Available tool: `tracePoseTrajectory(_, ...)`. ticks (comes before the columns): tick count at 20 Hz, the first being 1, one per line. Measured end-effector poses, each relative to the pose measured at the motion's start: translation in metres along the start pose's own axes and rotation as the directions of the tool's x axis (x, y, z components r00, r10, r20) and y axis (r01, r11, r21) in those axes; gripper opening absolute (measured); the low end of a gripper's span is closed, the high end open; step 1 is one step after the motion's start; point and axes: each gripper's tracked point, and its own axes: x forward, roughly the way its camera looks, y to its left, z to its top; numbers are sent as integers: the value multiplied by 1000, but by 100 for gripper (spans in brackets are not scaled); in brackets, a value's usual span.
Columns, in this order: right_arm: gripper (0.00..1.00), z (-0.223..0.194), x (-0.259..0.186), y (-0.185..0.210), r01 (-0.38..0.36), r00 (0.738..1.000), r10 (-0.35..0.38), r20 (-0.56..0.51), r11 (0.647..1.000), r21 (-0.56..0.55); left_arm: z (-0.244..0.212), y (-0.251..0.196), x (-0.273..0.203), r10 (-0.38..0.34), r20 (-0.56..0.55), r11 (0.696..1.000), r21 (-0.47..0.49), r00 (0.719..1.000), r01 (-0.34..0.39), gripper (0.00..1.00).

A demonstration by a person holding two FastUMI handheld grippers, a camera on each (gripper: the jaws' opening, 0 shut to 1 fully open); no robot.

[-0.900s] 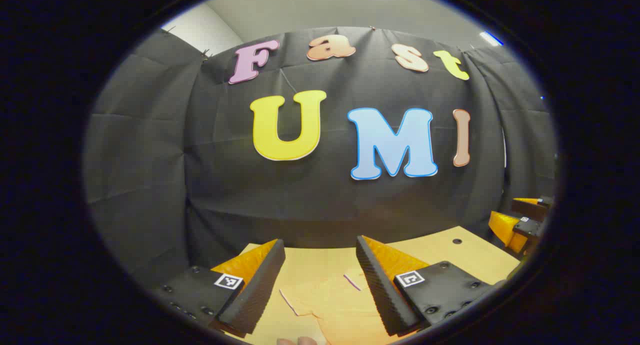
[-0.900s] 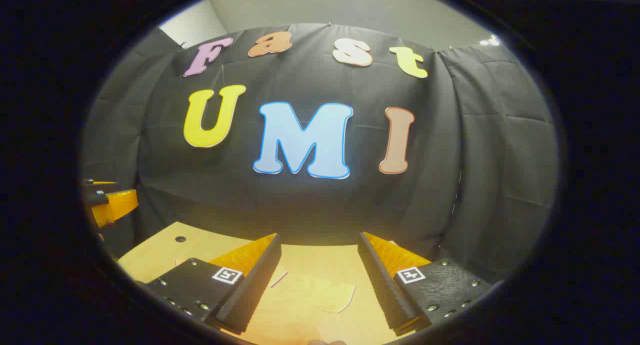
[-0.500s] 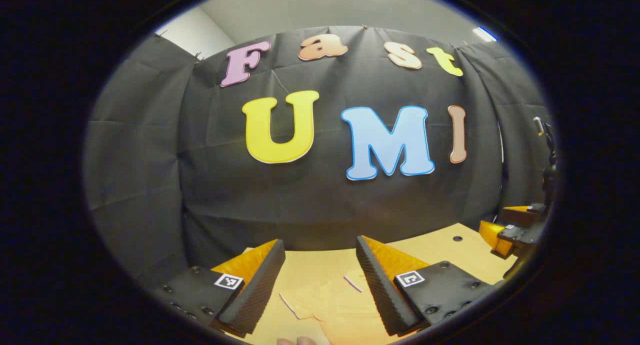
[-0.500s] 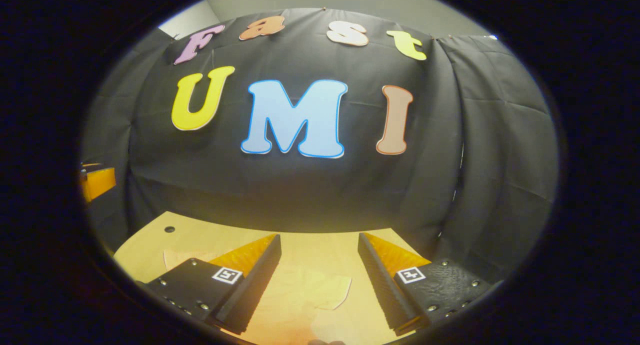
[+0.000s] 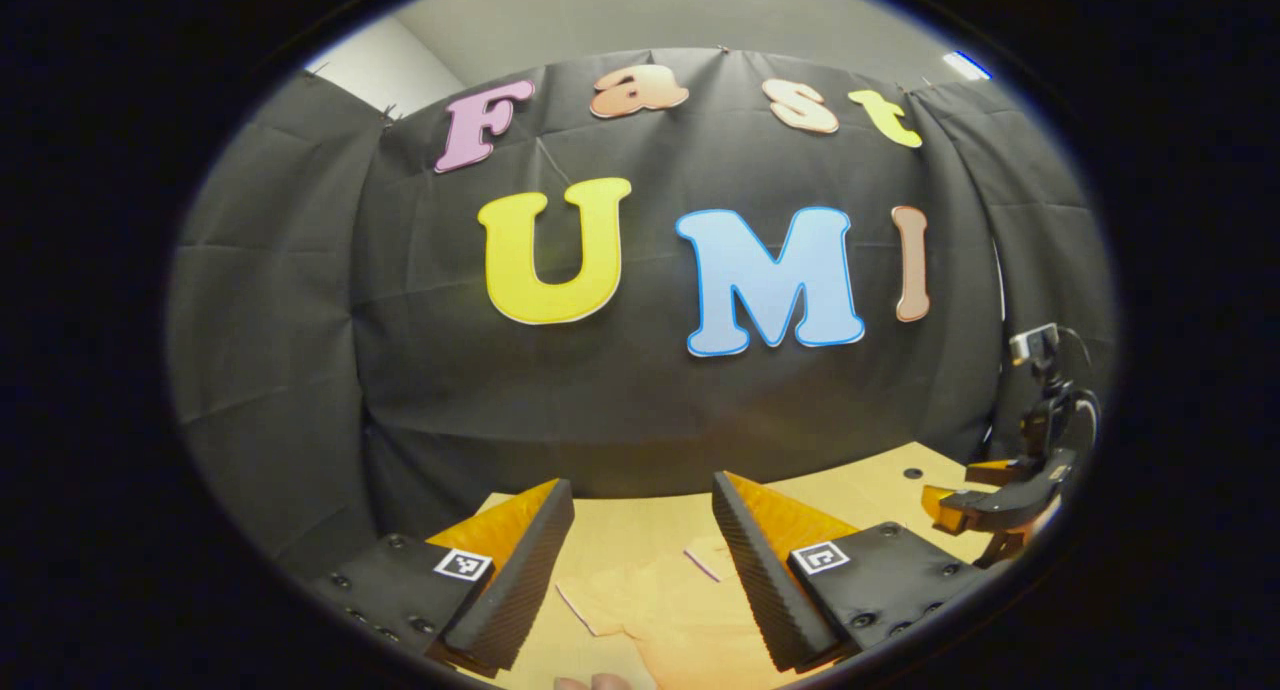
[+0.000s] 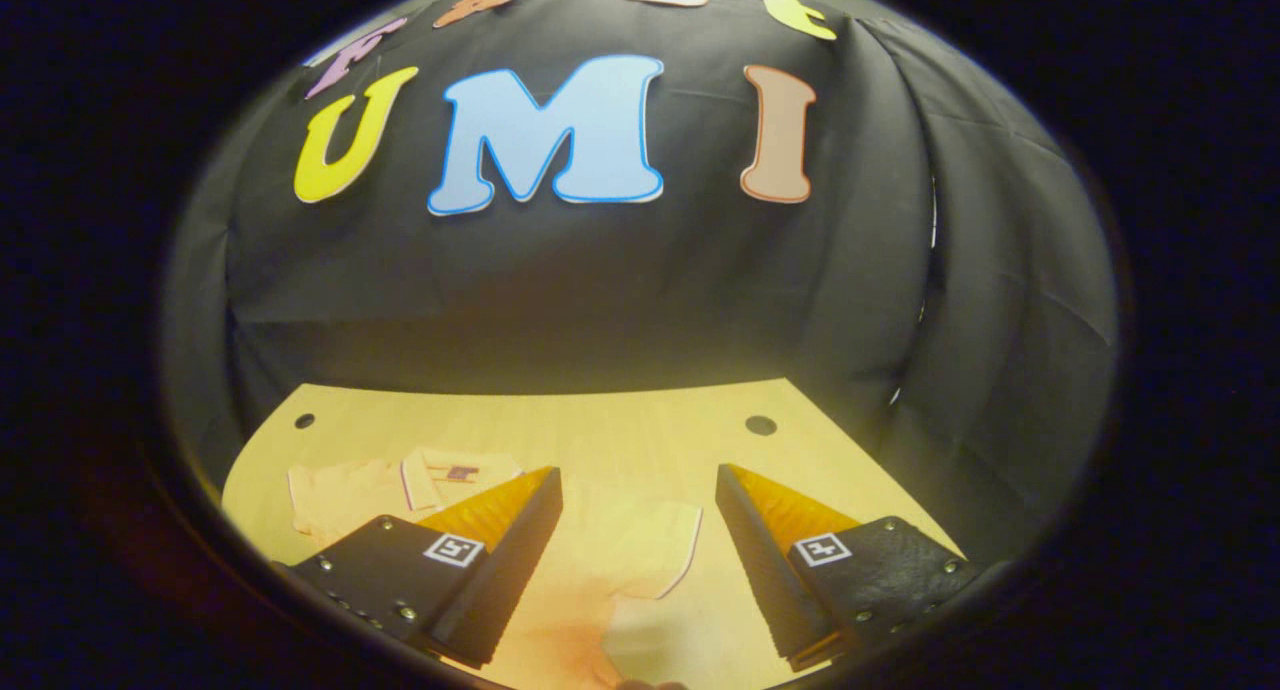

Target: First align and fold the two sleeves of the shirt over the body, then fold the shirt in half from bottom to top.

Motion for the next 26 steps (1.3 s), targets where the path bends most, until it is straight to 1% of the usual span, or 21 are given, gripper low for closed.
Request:
tracePoseTrajectory(4,97,-46,39,-12,11,992,-8,-125,1000,25,-6,4,0,19,-16,1000,-9,1000,-19,94)
tracePoseTrajectory(7,97,-76,62,-18,22,979,-11,-202,999,48,-12,10,2,37,-33,999,-12,999,-38,94)
tracePoseTrajectory(9,97,-93,73,-23,31,969,-19,-246,998,45,-18,15,5,53,-47,998,-12,998,-54,93)
tracePoseTrajectory(15,97,-129,97,-26,36,943,-22,-331,999,34,-30,25,13,93,-77,996,-10,993,-94,94)
tracePoseTrajectory(16,98,-133,98,-26,35,941,-21,-338,999,35,-31,24,15,96,-80,995,-8,992,-97,93)
tracePoseTrajectory(19,97,-143,102,-25,33,930,-16,-367,999,41,-33,24,18,102,-84,995,-1,991,-103,94)
tracePoseTrajectory(20,99,-148,103,-25,32,926,-15,-378,999,40,-33,23,20,101,-86,995,1,991,-102,94)
tracePoseTrajectory(22,96,-157,105,-23,30,919,-15,-394,999,32,-33,23,20,103,-87,995,4,991,-103,94)
tracePoseTrajectory(23,94,-155,104,-22,25,922,-7,-387,999,42,-33,21,21,103,-86,995,7,991,-103,94)
tracePoseTrajectory(25,86,-156,105,-17,18,922,11,-388,997,71,-32,20,21,103,-85,995,10,991,-102,94)
tracePoseTrajectory(26,76,-157,106,-17,15,922,15,-386,997,75,-32,20,22,102,-85,995,11,991,-102,94)
